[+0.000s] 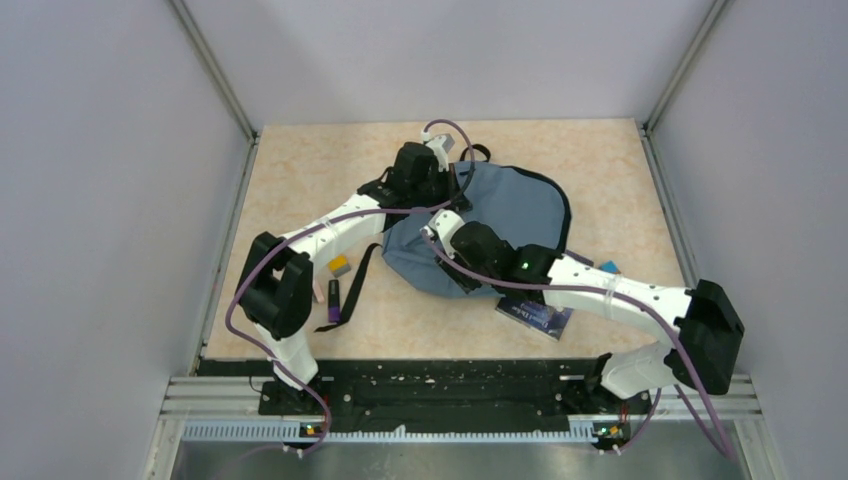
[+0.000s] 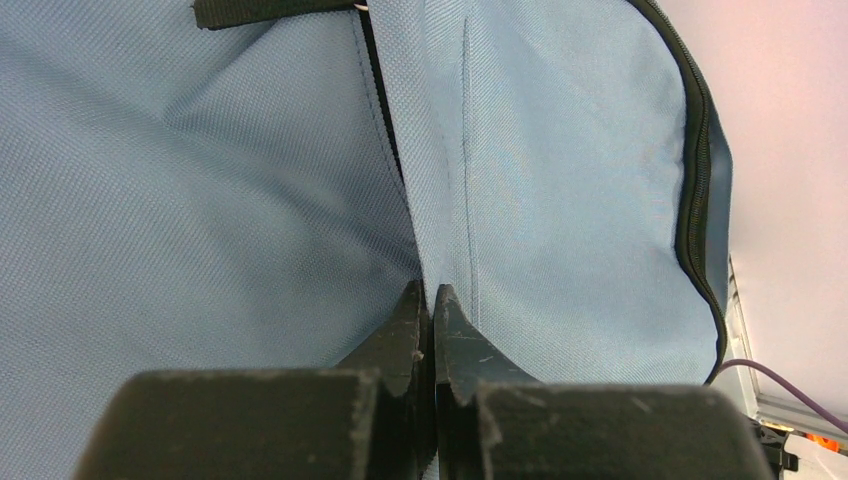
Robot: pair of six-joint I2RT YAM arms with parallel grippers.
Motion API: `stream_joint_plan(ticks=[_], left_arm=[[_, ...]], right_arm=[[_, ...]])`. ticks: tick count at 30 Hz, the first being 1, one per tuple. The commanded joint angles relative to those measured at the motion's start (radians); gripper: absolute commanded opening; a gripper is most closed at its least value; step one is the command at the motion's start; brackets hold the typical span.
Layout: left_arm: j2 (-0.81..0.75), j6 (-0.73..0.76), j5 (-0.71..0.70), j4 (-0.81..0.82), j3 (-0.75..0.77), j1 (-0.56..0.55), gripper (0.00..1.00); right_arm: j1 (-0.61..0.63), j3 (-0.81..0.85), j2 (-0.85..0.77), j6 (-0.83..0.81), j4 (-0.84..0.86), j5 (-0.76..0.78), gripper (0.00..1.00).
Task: Pack the student bag
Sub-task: Unzip the student bag at the center of the board.
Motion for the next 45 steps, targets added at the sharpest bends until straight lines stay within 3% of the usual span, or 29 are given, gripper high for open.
stream_joint_plan(ticks=[1,6,16,31,45], left_arm=[[-0.023,-0.001,0.029,0.074,0.041,0.001,0.00],[-0.024,0.002,0.026,0.068,0.043,0.003,0.00],[-0.035,0.005,0.008,0.082,0.033,0.003,0.00],[-0.024,0.050,0.001,0.056,0.052,0.021,0.00],[-0.035,0.080,-0.007,0.089,0.004,0.024,0.00]], right_arm=[[0.031,-0.008,0.013,0.022,0.014,0.080,0.45],[0.038,-0.011,0.015,0.056,0.008,0.139,0.34],[0.039,-0.026,-0.016,0.102,0.023,0.207,0.00],[0.034,-0.081,-0.122,0.171,0.047,0.483,0.00],[-0.023,-0.109,-0.186,0.201,0.012,0.497,0.00]])
